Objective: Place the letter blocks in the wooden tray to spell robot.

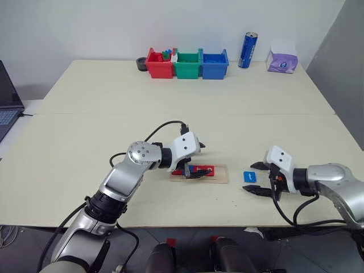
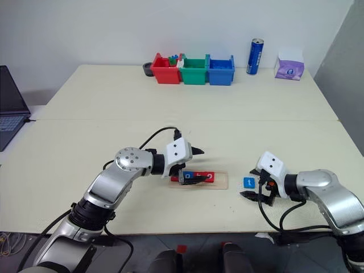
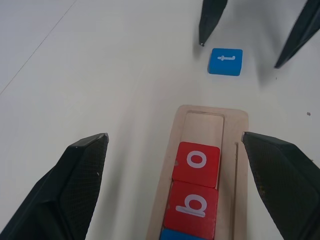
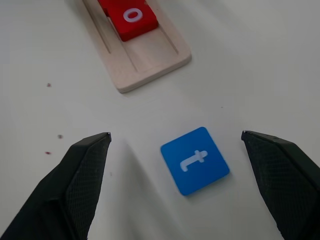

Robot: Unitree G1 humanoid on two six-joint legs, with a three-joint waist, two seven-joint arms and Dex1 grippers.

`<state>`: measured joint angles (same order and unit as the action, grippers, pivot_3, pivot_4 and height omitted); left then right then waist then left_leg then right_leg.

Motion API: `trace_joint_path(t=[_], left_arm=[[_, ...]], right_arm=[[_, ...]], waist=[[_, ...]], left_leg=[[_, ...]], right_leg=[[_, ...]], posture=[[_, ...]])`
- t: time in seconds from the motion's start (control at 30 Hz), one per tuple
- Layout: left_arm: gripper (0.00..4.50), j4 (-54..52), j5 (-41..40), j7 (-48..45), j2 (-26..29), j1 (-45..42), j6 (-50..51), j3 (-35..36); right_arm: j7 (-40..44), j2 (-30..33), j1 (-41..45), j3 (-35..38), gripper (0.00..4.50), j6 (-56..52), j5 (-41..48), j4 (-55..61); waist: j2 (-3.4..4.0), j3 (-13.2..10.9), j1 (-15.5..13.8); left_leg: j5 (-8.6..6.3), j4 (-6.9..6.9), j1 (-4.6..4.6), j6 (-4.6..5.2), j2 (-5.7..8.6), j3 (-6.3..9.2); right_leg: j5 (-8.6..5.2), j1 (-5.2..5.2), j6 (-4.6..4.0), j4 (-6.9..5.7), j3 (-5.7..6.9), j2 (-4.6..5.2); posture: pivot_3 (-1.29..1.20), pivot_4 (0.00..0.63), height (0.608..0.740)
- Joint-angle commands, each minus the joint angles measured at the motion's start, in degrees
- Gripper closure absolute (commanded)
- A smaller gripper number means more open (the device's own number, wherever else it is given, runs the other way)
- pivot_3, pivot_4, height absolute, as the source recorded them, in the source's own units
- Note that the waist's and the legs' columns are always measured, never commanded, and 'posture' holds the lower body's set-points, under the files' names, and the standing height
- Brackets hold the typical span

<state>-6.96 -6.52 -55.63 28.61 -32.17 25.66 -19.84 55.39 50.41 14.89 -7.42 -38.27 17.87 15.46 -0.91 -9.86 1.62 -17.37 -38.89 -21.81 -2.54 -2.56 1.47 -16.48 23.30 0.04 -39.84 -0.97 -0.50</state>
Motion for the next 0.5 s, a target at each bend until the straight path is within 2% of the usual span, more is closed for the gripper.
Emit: trace_joint_path(t=[0.03,0.17,0.27,0.47,0.5], left_arm=[[0.0,-2.1,-0.2,0.2,0.0,-0.5,-0.7,0.7],[0.0,-2.1,-0.2,0.1,0.1,-0.6,-0.8,0.8],[0.0,-1.8,-0.1,0.3,0.0,-0.6,-0.9,1.1],[0.0,-0.6,-0.4,-1.0,2.8,0.6,-2.4,2.8],[0.0,-0.1,-0.3,-1.6,4.0,1.0,-3.3,3.2]], right_arm=[[3.1,1.0,2.7,-2.2,0.05,3.0,-2.3,-2.6],[6.4,2.0,3.9,-4.9,0.05,5.2,-4.1,-5.1],[7.3,1.6,4.7,-5.4,0.64,5.9,-4.5,-6.2],[7.4,0.9,5.1,-4.4,2.88,6.8,-4.9,-4.6],[7.3,0.8,5.2,-4.3,3.05,7.0,-5.0,-3.9]], waist=[[0.0,0.0,0.0],[0.0,0.0,-0.1],[0.0,0.0,-0.1],[0.0,0.0,-0.1],[0.0,0.0,0.0]], left_leg=[[0.0,0.0,0.0,0.0,0.0,0.0],[0.0,0.0,-0.01,-0.01,-0.01,0.01],[0.0,-0.01,0.0,-0.01,-0.01,-0.01],[0.01,-0.01,0.01,-0.01,-0.02,0.0],[0.01,-0.01,0.02,-0.01,-0.03,0.0]], right_leg=[[0.0,0.0,0.0,0.0,0.0,0.01],[0.0,0.0,0.0,0.01,0.02,0.01],[0.0,0.0,0.0,0.0,0.0,0.02],[0.0,0.0,-0.01,-0.03,0.01,0.02],[0.0,0.0,-0.01,-0.03,0.01,0.02]], posture=[[0.0,0.15,0.74],[0.0,0.15,0.74],[0.0,0.15,0.74],[0.0,0.15,0.74],[0.0,0.15,0.74]])
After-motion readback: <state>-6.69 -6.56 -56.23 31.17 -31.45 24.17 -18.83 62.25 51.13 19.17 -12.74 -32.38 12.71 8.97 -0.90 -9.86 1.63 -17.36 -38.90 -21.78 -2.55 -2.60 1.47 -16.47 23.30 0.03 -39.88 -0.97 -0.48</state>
